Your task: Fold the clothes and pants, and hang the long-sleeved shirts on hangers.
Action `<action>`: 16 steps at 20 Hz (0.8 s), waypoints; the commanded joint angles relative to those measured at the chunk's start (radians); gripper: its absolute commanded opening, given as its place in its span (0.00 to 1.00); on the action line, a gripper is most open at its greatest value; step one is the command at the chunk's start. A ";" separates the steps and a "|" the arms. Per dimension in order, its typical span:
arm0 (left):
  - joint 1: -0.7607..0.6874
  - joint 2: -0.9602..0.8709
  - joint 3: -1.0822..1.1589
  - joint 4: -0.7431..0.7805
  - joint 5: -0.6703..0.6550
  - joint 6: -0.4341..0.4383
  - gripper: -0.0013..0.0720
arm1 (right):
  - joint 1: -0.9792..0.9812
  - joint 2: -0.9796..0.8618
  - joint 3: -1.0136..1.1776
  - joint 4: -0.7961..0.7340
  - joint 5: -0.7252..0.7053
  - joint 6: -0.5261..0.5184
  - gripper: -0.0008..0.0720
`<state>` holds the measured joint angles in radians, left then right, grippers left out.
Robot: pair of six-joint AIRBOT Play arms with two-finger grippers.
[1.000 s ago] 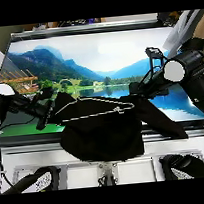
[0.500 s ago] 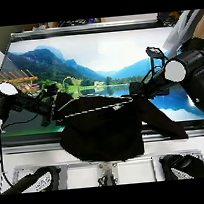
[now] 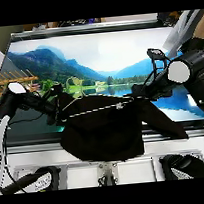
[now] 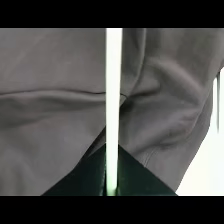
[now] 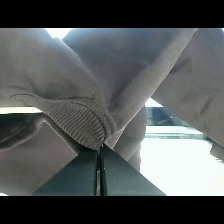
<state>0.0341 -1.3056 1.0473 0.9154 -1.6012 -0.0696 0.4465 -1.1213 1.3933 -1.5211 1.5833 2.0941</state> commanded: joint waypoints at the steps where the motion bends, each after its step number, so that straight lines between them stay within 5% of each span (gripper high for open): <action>1: -0.051 -0.016 0.000 -0.001 0.023 -0.002 0.04 | 0.002 0.001 0.001 0.001 -0.012 -0.003 0.04; 16: -0.074 -0.016 0.000 -0.062 0.087 0.010 0.04 | 0.048 0.000 0.033 0.016 0.018 -0.030 0.04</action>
<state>-0.0391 -1.3209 1.0473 0.8482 -1.5242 -0.0620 0.4919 -1.1213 1.4120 -1.4963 1.5940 2.0678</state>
